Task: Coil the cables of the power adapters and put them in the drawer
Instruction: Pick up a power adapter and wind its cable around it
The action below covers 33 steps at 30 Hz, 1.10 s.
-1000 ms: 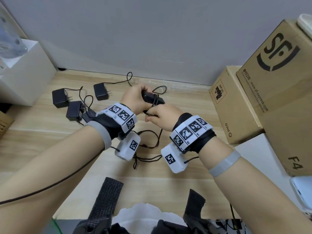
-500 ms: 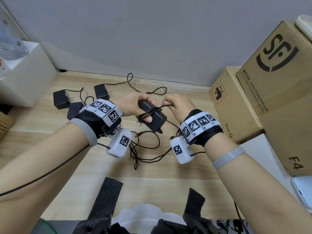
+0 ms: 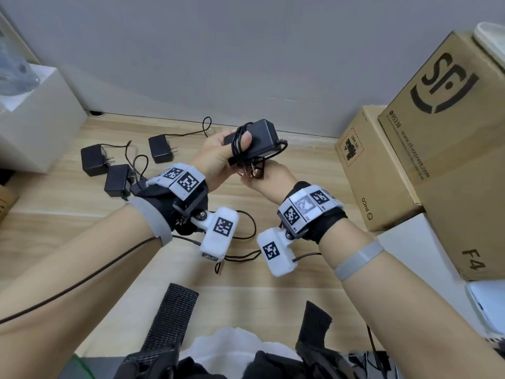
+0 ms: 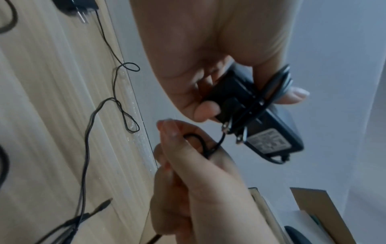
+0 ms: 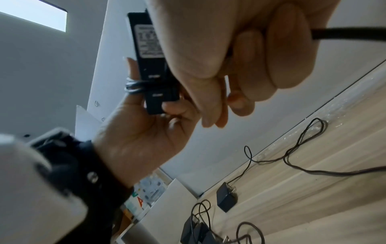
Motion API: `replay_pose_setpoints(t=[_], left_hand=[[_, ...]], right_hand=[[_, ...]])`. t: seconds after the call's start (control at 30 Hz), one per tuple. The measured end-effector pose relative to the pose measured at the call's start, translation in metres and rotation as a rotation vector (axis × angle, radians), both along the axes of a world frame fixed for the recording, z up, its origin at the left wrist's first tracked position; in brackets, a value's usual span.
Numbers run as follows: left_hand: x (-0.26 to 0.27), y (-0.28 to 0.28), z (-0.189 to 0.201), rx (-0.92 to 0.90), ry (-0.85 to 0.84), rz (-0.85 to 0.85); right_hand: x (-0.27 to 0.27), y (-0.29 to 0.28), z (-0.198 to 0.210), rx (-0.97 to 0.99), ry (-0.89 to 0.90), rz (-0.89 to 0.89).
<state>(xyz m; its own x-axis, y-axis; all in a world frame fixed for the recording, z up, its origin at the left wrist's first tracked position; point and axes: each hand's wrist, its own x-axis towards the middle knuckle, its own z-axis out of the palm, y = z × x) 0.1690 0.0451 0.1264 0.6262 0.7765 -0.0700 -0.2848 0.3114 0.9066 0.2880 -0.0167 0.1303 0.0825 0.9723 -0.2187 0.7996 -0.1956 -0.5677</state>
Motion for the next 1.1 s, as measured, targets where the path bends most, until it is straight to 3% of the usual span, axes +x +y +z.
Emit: replay_pose_setpoints(t=[0.2, 0.37, 0.6, 0.73, 0.9, 1.1], left_hand=[[0.004, 0.004, 0.003, 0.024, 0.123, 0.236], [-0.001, 0.008, -0.002, 0.064, 0.214, 0.274], [0.001, 0.006, 0.002, -0.096, 0.063, 0.22], [0.003, 0.005, 0.006, 0.02, 0.172, 0.201], [-0.002, 0.009, -0.001, 0.15, 0.386, 0.256], [-0.002, 0.005, -0.008, 0.378, 0.543, 0.2]], right_hand=[[-0.014, -0.013, -0.005, -0.143, -0.04, 0.213], [-0.02, -0.015, 0.004, -0.143, -0.046, 0.305], [-0.021, -0.013, -0.003, -0.225, -0.166, 0.338], [-0.02, -0.013, 0.004, -0.215, -0.11, 0.359], [-0.014, -0.012, 0.011, -0.154, -0.154, 0.377], [-0.005, -0.009, 0.021, 0.004, -0.226, 0.309]])
